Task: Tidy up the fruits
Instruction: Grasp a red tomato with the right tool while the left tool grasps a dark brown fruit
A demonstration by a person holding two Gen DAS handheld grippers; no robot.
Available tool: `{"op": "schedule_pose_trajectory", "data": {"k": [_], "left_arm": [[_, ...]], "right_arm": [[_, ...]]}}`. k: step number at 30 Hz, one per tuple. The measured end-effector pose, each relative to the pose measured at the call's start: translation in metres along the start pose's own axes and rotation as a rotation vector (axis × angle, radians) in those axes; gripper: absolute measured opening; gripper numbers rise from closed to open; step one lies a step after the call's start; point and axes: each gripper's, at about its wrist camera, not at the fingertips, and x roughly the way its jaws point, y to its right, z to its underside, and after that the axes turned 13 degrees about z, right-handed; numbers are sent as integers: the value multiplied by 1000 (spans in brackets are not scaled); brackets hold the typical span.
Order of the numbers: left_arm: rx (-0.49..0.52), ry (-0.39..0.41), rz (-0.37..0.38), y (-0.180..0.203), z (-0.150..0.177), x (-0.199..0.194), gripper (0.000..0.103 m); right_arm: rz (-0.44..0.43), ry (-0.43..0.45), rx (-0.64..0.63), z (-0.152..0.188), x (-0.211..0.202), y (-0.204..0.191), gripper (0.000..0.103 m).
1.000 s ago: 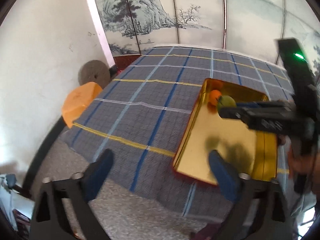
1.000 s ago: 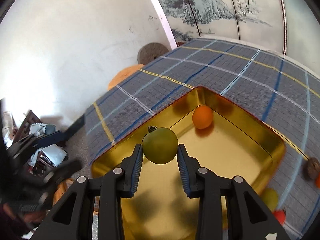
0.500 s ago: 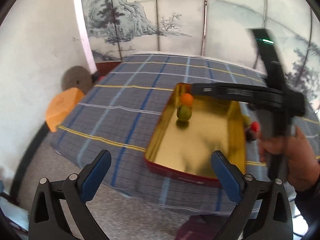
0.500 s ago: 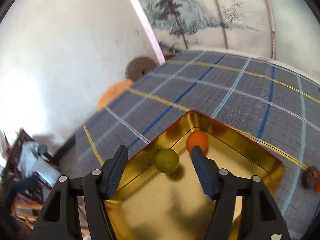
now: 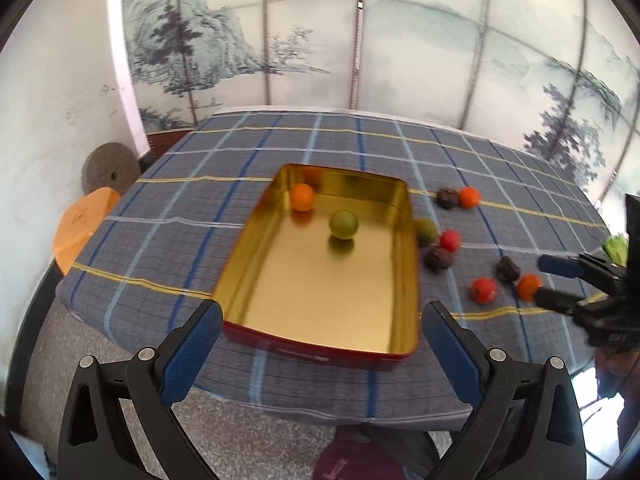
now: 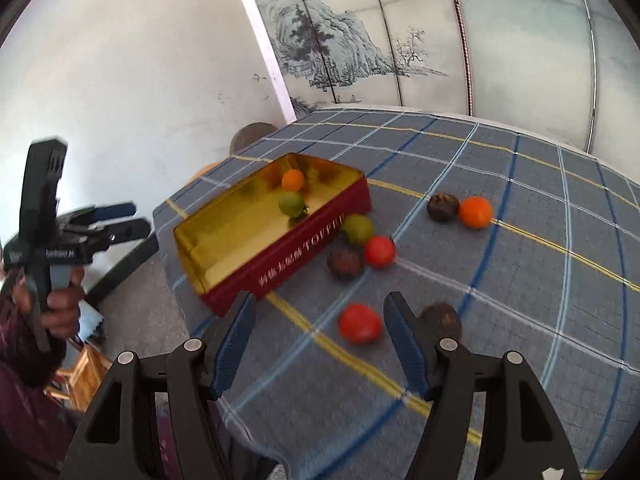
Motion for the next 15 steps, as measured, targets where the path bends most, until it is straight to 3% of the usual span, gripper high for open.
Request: {"op": "schedule_pose_trajectory", "data": {"k": [4,10,13,15], "left_arm": [[40,3,-20,14,3,-4,100],[77,-14,-34,28,4,-3,100],[106,-31,-31,37,2,2,100],[139,-33,-26,45,-1,6,100]], "right_arm": [[3,-29,-71,4,20,-9,63],[80,-103,-245,8,64,-26,61],[129,-146,-301,9,81,-25,51],[122,-135,-268,5,76,-16,30]]}}
